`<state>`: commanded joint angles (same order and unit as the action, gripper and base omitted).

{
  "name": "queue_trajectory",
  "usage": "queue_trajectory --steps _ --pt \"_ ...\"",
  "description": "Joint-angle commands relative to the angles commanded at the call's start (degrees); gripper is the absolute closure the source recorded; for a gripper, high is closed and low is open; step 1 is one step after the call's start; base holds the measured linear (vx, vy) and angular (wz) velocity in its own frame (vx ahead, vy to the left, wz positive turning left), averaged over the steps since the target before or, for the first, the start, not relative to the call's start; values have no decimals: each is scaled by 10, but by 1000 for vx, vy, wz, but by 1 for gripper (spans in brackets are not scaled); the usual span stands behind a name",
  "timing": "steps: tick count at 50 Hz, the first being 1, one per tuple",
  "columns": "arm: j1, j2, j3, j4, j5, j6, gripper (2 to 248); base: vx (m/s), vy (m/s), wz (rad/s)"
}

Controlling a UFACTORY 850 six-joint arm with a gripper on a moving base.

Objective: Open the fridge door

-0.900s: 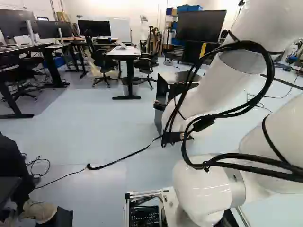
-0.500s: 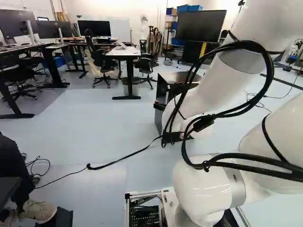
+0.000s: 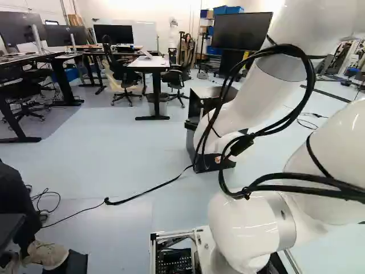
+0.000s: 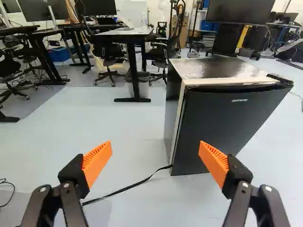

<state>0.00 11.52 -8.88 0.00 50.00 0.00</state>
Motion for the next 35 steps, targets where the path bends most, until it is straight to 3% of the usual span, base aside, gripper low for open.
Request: queue_trajectory --steps 35 --pt "3 -71 -66 1 0 0 3 0 0 0"
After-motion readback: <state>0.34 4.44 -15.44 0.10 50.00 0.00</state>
